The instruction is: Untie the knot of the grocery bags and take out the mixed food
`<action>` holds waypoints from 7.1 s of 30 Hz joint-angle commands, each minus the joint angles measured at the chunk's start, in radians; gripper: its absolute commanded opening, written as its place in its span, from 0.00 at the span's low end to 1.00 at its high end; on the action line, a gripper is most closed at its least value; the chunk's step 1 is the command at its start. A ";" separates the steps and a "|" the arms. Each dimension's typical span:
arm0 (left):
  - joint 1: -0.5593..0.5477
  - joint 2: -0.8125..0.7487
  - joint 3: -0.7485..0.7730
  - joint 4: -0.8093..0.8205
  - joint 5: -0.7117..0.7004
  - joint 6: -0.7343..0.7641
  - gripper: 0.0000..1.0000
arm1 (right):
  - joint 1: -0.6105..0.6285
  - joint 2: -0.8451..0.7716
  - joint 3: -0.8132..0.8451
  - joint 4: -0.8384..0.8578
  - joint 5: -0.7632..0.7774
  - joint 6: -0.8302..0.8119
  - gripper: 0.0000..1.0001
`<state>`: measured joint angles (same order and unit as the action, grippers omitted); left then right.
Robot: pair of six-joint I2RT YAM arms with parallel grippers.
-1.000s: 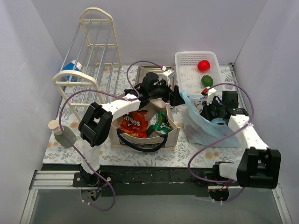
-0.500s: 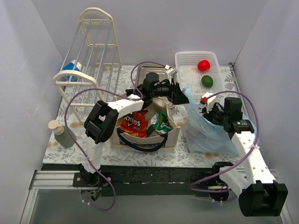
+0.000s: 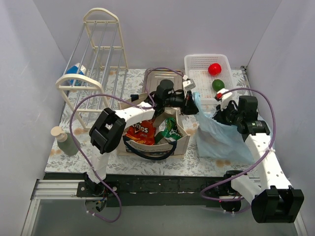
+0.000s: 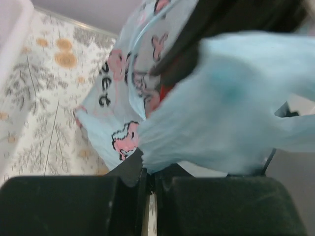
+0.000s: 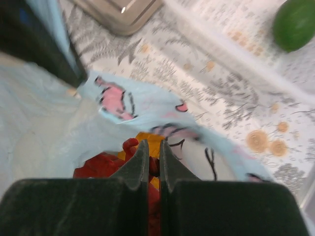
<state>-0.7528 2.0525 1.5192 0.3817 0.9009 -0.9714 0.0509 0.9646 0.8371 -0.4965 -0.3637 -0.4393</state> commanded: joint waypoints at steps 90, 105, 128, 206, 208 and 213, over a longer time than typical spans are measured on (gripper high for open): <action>0.047 -0.097 0.081 -0.007 0.112 -0.082 0.84 | -0.322 0.094 0.212 0.429 -0.449 0.518 0.01; 0.000 0.011 0.096 0.031 0.003 -0.210 0.15 | -0.313 0.076 0.165 0.457 -0.478 0.554 0.01; 0.174 -0.193 0.268 -0.024 0.056 -0.291 0.00 | -0.378 0.146 0.464 0.331 -0.215 0.689 0.99; 0.179 -0.472 -0.189 -0.469 -0.856 1.292 0.95 | -0.724 0.284 0.132 0.271 -0.353 0.695 0.99; 0.179 -0.498 -0.189 -0.449 -0.859 1.263 0.97 | -0.724 0.281 0.120 0.306 -0.366 0.731 0.99; 0.179 -0.468 -0.116 -0.445 -0.887 1.174 0.97 | -0.724 0.276 0.129 0.329 -0.377 0.763 0.98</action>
<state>-0.5716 1.5681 1.3514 -0.0635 0.0109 0.2981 -0.6678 1.2667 0.9607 -0.2184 -0.7139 0.2901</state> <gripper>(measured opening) 0.970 0.984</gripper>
